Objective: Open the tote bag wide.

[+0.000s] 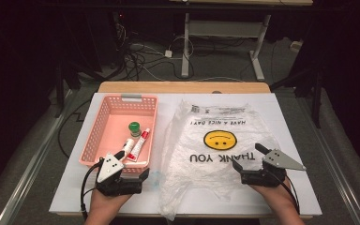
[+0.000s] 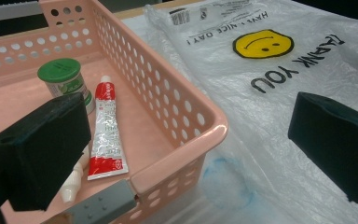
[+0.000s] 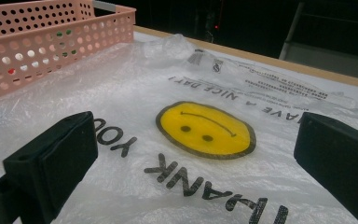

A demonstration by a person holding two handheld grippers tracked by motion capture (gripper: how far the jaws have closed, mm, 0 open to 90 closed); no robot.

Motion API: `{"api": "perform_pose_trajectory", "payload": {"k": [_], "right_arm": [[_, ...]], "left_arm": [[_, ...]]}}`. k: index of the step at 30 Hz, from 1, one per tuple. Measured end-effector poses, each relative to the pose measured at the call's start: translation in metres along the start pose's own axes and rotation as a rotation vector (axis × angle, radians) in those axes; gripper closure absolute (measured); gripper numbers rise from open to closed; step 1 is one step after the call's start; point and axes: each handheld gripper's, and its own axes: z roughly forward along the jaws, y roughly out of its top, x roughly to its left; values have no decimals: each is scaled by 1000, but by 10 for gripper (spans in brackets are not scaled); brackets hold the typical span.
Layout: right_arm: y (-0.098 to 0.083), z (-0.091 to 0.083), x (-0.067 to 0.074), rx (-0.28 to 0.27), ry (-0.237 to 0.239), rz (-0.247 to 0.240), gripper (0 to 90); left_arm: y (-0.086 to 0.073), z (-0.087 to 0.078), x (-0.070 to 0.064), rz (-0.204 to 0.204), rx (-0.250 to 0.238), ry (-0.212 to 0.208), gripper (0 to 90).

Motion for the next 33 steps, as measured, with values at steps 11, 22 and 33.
{"api": "perform_pose_trajectory", "payload": {"k": [11,22,33], "right_arm": [[5,-8,-5,6,-9,12,0],[-10,-28,-67,145,-165,112,110],[-48,-30,-113,295,-234,332,401]], "left_arm": [[2,-1,0,6,1,-3,0],[1,0,1,-5,8,-7,0],[1,0,-2,-2,4,-11,0]]}}
